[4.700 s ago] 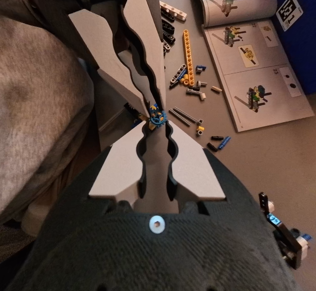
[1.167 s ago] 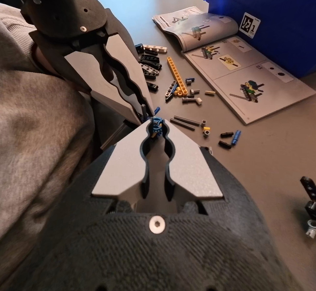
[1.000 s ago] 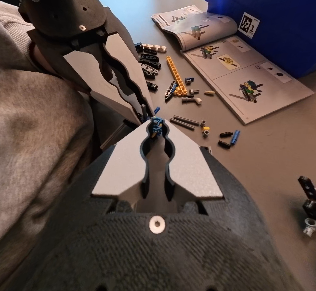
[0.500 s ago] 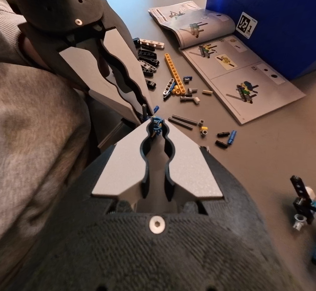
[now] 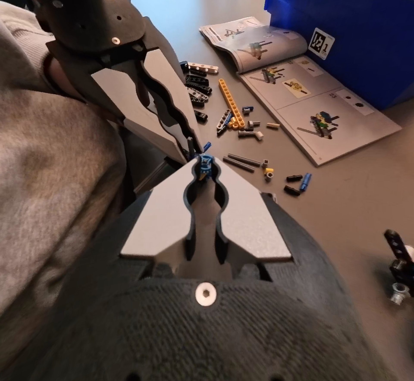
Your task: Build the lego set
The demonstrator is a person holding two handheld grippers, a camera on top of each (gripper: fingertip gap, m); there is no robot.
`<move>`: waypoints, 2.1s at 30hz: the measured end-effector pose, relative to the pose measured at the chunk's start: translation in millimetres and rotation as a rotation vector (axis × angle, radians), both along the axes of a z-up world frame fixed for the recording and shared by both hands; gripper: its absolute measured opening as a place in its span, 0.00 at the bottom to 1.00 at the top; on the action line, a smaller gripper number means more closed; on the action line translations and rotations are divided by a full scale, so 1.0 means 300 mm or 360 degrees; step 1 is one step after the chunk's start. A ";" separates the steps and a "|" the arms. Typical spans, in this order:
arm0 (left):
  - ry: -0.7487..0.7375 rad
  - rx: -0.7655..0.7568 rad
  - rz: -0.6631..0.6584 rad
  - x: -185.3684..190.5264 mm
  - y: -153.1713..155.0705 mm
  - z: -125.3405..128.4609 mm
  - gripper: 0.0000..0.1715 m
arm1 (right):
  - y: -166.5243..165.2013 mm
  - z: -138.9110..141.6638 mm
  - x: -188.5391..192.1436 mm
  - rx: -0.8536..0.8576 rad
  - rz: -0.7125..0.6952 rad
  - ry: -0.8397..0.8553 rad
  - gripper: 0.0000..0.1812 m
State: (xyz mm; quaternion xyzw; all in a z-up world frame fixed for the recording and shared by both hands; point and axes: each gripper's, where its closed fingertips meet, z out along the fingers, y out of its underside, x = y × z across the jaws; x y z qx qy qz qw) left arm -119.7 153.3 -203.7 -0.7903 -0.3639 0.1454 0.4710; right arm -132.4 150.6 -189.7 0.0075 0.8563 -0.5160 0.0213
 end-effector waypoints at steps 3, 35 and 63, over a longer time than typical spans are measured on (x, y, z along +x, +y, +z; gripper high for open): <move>-0.0001 -0.0001 0.0003 -0.001 -0.001 0.000 0.07 | 0.000 -0.011 0.003 0.0024 0.0009 -0.0001 0.03; 0.0061 -0.0073 0.0019 0.000 0.000 -0.001 0.07 | -0.003 -0.023 0.002 0.0168 -0.0124 -0.0052 0.02; 0.0061 -0.0066 -0.0021 0.004 0.006 0.000 0.07 | 0.014 -0.028 -0.006 0.0907 0.0394 0.0153 0.09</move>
